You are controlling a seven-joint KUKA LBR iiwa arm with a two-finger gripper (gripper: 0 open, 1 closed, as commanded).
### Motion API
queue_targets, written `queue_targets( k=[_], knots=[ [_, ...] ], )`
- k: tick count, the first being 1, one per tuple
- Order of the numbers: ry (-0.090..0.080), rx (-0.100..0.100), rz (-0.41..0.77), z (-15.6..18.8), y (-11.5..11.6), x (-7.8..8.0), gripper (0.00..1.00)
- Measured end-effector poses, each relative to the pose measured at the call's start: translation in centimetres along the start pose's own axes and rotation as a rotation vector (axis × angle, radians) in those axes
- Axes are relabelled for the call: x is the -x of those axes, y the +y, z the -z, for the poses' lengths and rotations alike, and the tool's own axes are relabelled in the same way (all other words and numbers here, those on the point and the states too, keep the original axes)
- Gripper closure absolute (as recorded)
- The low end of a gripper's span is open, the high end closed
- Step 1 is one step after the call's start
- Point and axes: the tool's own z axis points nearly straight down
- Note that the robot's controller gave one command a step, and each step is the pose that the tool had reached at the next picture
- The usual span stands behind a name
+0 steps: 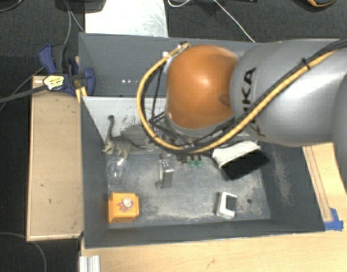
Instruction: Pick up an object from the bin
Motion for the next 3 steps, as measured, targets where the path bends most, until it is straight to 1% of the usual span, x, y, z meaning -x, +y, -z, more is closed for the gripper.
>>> queue_targets(
  k=[1, 2, 3],
  knots=[
    [0.0, -0.001, 0.074, -3.8, 0.5, -2.4, 0.0],
    [0.003, 0.002, 0.122, -8.1, 6.0, -2.9, 0.0],
    [-0.003, 0.0, 0.004, -2.9, 7.2, -3.0, 0.0]
  ],
)
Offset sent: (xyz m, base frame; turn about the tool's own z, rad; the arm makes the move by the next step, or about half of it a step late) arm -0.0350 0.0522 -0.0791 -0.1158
